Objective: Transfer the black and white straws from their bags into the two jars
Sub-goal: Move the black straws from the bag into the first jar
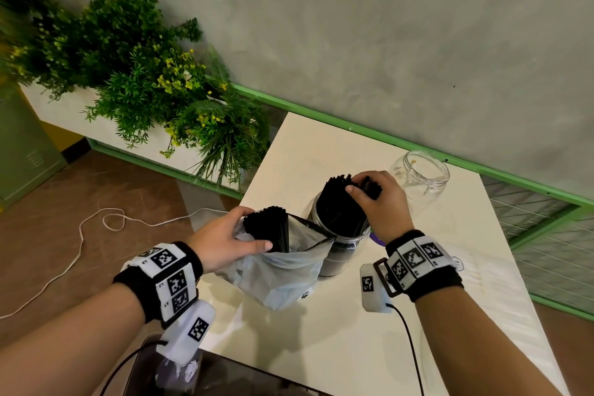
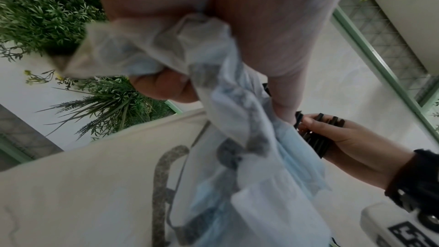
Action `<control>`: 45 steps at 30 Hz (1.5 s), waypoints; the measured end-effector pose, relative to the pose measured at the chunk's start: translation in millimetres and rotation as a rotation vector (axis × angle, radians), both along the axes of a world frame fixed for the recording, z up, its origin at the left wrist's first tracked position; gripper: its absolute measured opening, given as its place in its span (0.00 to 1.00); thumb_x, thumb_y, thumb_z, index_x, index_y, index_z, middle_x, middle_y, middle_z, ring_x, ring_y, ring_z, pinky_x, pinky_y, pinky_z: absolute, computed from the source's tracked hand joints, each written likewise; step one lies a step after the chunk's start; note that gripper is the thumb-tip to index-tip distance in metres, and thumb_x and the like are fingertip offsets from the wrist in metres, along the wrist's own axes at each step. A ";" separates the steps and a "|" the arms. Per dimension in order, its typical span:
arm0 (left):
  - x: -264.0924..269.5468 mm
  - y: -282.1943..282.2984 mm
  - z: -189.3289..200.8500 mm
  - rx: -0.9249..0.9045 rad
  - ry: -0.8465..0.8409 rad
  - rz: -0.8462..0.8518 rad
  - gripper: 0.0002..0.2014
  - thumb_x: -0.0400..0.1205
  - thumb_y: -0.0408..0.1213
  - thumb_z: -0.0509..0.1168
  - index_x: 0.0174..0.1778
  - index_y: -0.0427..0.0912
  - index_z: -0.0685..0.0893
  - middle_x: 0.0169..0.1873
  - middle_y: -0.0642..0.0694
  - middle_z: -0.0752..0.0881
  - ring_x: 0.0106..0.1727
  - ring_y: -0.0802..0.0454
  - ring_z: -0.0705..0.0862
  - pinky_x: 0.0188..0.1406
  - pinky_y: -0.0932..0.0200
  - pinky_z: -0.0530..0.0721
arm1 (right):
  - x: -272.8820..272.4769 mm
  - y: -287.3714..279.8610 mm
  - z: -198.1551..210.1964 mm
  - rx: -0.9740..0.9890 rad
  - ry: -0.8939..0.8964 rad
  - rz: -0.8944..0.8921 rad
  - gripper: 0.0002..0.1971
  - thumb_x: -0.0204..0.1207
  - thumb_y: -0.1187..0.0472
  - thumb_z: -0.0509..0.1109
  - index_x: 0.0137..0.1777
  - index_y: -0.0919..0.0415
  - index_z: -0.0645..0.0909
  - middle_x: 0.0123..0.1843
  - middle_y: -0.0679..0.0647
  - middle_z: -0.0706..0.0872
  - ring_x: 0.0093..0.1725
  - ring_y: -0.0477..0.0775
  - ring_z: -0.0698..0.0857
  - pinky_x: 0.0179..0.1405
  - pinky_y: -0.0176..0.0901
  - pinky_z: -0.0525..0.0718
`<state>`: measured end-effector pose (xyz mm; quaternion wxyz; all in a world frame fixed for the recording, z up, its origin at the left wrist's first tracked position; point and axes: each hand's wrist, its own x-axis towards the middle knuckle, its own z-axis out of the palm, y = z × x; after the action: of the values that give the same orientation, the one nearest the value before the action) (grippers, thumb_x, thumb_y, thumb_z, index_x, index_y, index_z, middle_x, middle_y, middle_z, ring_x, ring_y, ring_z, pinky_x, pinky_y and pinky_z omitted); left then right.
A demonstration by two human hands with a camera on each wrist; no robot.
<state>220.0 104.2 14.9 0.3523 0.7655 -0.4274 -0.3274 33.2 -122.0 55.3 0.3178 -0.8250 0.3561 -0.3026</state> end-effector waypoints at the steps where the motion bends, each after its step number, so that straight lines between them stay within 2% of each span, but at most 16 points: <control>1: 0.3 0.9 -1.0 -0.002 -0.001 0.002 0.59 0.47 0.83 0.62 0.71 0.49 0.69 0.62 0.52 0.83 0.61 0.56 0.81 0.61 0.56 0.80 | -1.6 -0.7 -1.6 -0.045 0.039 -0.007 0.07 0.73 0.59 0.77 0.48 0.55 0.84 0.47 0.49 0.81 0.46 0.45 0.79 0.46 0.19 0.72; 4: 1.6 3.6 -3.4 0.008 -0.004 0.013 0.60 0.46 0.85 0.61 0.71 0.50 0.69 0.63 0.51 0.83 0.61 0.55 0.82 0.63 0.52 0.80 | -6.8 -1.7 -6.4 -0.051 0.078 -0.001 0.10 0.71 0.57 0.79 0.49 0.56 0.85 0.46 0.49 0.79 0.43 0.41 0.78 0.42 0.18 0.71; 9: 0.8 5.6 -3.3 0.014 -0.006 0.005 0.61 0.46 0.85 0.61 0.72 0.49 0.69 0.63 0.51 0.82 0.62 0.55 0.81 0.64 0.52 0.80 | -17.4 -4.9 -14.2 -0.076 0.050 0.005 0.11 0.73 0.60 0.77 0.52 0.55 0.81 0.44 0.50 0.82 0.43 0.48 0.80 0.41 0.27 0.74; 14: 0.7 6.6 -3.8 0.009 0.007 0.010 0.60 0.46 0.84 0.62 0.71 0.49 0.69 0.62 0.52 0.83 0.62 0.56 0.81 0.64 0.51 0.80 | -26.3 -4.4 -14.4 -0.237 0.071 0.103 0.06 0.77 0.66 0.72 0.52 0.60 0.85 0.46 0.48 0.82 0.46 0.34 0.79 0.45 0.22 0.73; 17: 1.0 6.5 -5.6 0.003 0.021 0.010 0.59 0.47 0.84 0.63 0.70 0.50 0.70 0.62 0.51 0.83 0.62 0.56 0.82 0.65 0.49 0.80 | -30.4 -4.8 -14.3 -0.280 0.126 0.177 0.08 0.81 0.65 0.67 0.54 0.58 0.86 0.47 0.47 0.83 0.47 0.39 0.78 0.48 0.23 0.71; 20: 1.4 6.4 -5.5 0.003 0.014 0.009 0.59 0.47 0.84 0.63 0.71 0.49 0.69 0.63 0.51 0.83 0.63 0.55 0.81 0.65 0.50 0.80 | -30.0 -2.7 -13.6 -0.309 0.201 0.207 0.09 0.78 0.67 0.70 0.56 0.59 0.87 0.45 0.48 0.84 0.47 0.51 0.81 0.48 0.27 0.72; 22: 0.6 5.8 -3.9 0.013 0.000 -0.001 0.60 0.47 0.84 0.61 0.72 0.49 0.69 0.62 0.52 0.82 0.63 0.55 0.81 0.65 0.51 0.79 | -26.4 -3.1 -11.1 -0.267 0.152 0.124 0.10 0.76 0.66 0.73 0.57 0.58 0.85 0.46 0.52 0.87 0.47 0.54 0.83 0.49 0.36 0.78; 25: -0.5 4.8 -2.0 0.009 0.003 -0.006 0.60 0.47 0.84 0.61 0.72 0.50 0.68 0.62 0.53 0.82 0.63 0.56 0.80 0.64 0.53 0.79 | -21.5 0.6 -7.6 -0.324 0.025 0.055 0.06 0.75 0.64 0.74 0.50 0.59 0.84 0.43 0.52 0.86 0.45 0.55 0.83 0.46 0.46 0.82; 27: -0.8 4.4 -1.3 0.005 0.006 -0.005 0.59 0.48 0.82 0.63 0.71 0.50 0.68 0.62 0.53 0.82 0.62 0.56 0.80 0.64 0.54 0.79 | -22.3 7.5 -11.5 -0.427 0.002 0.085 0.02 0.76 0.65 0.73 0.48 0.61 0.85 0.43 0.52 0.86 0.46 0.55 0.82 0.47 0.44 0.80; 31: 0.5 5.2 -1.8 0.000 0.007 0.004 0.57 0.49 0.82 0.64 0.70 0.50 0.70 0.61 0.53 0.83 0.62 0.55 0.81 0.64 0.52 0.79 | -31.0 22.4 -30.7 -0.447 0.056 0.108 0.11 0.77 0.57 0.70 0.55 0.61 0.86 0.51 0.51 0.87 0.54 0.51 0.77 0.55 0.39 0.76; 34: 2.6 5.1 -4.9 -0.001 -0.001 0.008 0.59 0.47 0.84 0.62 0.70 0.49 0.70 0.62 0.52 0.82 0.63 0.55 0.81 0.65 0.50 0.79 | -36.0 24.3 -40.7 -0.500 0.053 0.124 0.10 0.76 0.66 0.71 0.57 0.63 0.85 0.52 0.53 0.87 0.54 0.51 0.77 0.54 0.44 0.80; 36: 2.5 4.4 -5.7 0.000 -0.004 0.012 0.59 0.46 0.84 0.61 0.69 0.49 0.71 0.61 0.52 0.83 0.62 0.55 0.81 0.64 0.50 0.79 | -36.0 21.4 -36.5 -0.420 0.012 0.084 0.13 0.76 0.71 0.71 0.60 0.62 0.84 0.52 0.51 0.86 0.54 0.49 0.78 0.51 0.49 0.83; 38: 2.0 3.9 -6.0 -0.004 0.000 0.011 0.59 0.46 0.84 0.62 0.69 0.50 0.71 0.61 0.52 0.83 0.62 0.54 0.81 0.65 0.50 0.79 | -34.9 16.1 -31.0 -0.395 -0.005 0.047 0.15 0.76 0.73 0.70 0.61 0.61 0.82 0.53 0.49 0.84 0.55 0.48 0.77 0.54 0.49 0.82; 41: 2.0 3.4 -4.8 0.004 -0.003 0.001 0.60 0.46 0.85 0.61 0.70 0.50 0.70 0.62 0.53 0.82 0.63 0.55 0.81 0.65 0.51 0.79 | -34.3 12.9 -30.4 -0.483 0.043 0.087 0.15 0.75 0.74 0.70 0.61 0.62 0.83 0.56 0.54 0.86 0.57 0.48 0.76 0.55 0.54 0.83; 43: 2.2 3.8 -3.7 0.003 -0.009 -0.002 0.59 0.46 0.85 0.60 0.69 0.50 0.70 0.61 0.54 0.82 0.62 0.56 0.81 0.63 0.54 0.79 | -35.4 14.7 -32.5 -0.425 0.004 0.093 0.18 0.78 0.74 0.67 0.66 0.62 0.80 0.66 0.53 0.81 0.61 0.48 0.79 0.61 0.50 0.83; 45: 2.8 5.2 -3.0 -0.007 -0.011 0.005 0.58 0.46 0.85 0.60 0.68 0.51 0.71 0.60 0.54 0.82 0.61 0.57 0.81 0.60 0.58 0.79 | -36.0 19.0 -32.3 -0.374 -0.067 0.066 0.19 0.80 0.75 0.63 0.69 0.63 0.77 0.73 0.52 0.75 0.64 0.47 0.79 0.66 0.35 0.77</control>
<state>222.8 109.5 11.9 0.3534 0.7673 -0.4282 -0.3210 -2.8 -103.0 23.0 0.1803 -0.8702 0.2557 -0.3805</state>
